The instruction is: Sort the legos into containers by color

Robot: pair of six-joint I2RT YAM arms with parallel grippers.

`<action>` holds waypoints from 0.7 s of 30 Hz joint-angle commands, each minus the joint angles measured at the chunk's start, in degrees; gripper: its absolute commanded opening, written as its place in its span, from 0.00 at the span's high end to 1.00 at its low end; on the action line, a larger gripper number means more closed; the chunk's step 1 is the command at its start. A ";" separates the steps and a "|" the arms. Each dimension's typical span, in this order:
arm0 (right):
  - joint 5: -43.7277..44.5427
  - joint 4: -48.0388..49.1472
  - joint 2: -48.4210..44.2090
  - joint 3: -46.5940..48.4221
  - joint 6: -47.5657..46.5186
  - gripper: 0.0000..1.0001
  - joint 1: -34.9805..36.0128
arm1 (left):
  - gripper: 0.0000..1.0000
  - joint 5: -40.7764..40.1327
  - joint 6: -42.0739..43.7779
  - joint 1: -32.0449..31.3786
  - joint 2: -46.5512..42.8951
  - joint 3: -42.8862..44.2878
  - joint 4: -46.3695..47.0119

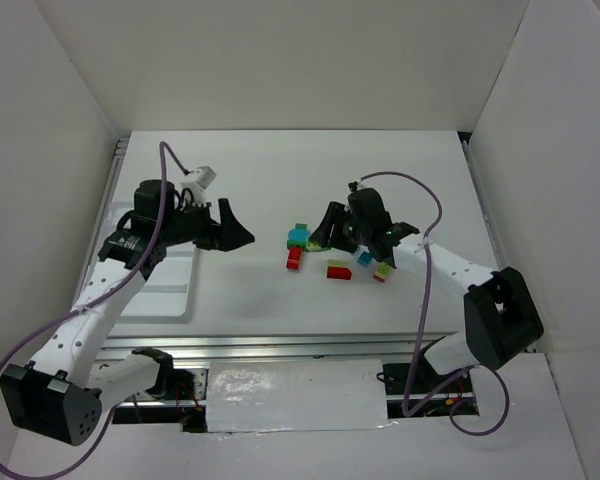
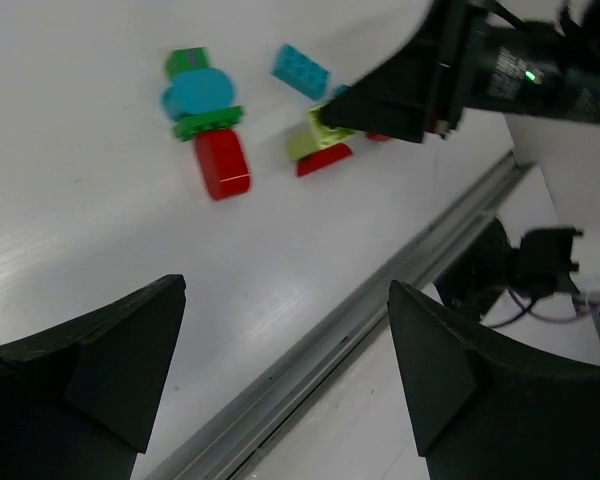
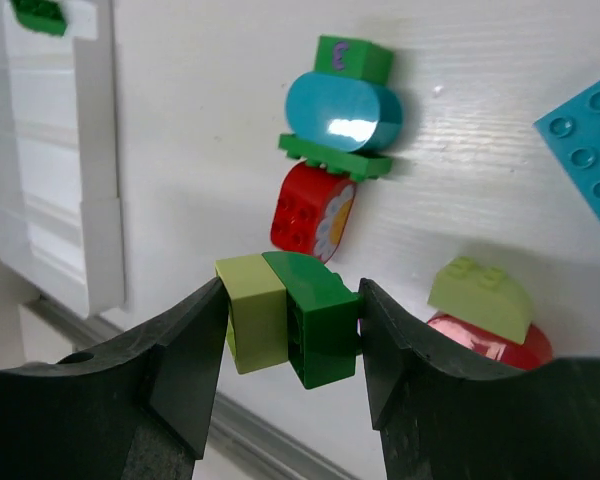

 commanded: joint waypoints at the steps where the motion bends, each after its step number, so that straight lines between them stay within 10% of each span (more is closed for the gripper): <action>1: -6.46 -7.15 -3.48 3.39 -2.56 0.88 0.34 | 0.05 6.73 5.81 -6.74 -0.61 4.31 4.67; 13: -12.09 -25.38 -17.54 9.02 -5.91 0.87 0.26 | 0.01 1.03 22.78 -13.44 -3.96 0.44 17.66; 18: -13.94 -26.08 -20.27 8.50 -5.29 0.87 0.25 | 0.01 -16.79 35.09 -30.98 -0.45 3.25 22.85; 21: -12.44 -27.75 -21.76 8.94 -5.47 0.87 0.17 | 0.01 -13.75 35.80 -33.75 2.46 4.22 27.25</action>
